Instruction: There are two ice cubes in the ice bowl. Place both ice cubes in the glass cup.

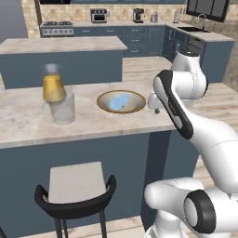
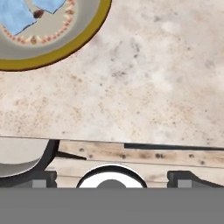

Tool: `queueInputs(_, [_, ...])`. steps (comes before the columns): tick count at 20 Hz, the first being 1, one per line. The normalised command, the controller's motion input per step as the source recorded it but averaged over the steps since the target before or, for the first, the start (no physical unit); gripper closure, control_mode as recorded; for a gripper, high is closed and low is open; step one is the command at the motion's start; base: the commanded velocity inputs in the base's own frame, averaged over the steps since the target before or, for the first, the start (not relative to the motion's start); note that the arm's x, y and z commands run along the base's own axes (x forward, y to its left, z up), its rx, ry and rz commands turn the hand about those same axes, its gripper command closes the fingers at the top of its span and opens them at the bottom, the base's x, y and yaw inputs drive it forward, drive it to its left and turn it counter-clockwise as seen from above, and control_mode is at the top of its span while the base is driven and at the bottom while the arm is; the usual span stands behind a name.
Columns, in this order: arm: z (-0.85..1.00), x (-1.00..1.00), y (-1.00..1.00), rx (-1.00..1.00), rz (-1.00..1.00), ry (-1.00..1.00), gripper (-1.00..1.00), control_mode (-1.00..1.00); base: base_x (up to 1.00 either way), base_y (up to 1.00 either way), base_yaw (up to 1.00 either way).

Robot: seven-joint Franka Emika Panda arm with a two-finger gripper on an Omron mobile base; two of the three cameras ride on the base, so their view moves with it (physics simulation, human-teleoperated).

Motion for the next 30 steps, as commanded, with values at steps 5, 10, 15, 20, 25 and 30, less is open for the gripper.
queueInputs(5, [0.00,0.00,0.00,0.00,0.00,0.00,-1.00,1.00,0.53,0.00,0.00])
queueInputs(10, [0.00,0.00,0.00,0.00,0.00,0.00,-1.00,1.00,0.57,0.00,0.00])
queueInputs(15, [0.00,0.00,0.00,0.00,0.00,0.00,-1.00,1.00,0.00,0.00,0.00])
queueInputs(20, [0.02,-0.31,0.00,0.00,0.01,-0.11,-1.00,-1.00,-0.33,0.00,0.00])
queueInputs(25, [0.32,-0.63,0.02,0.00,0.02,-0.30,-1.00,-1.00,0.00,0.00,0.00])
queueInputs(30, [0.65,-0.06,0.10,0.00,0.00,-0.20,-1.00,-1.00,0.00,0.00,0.00])
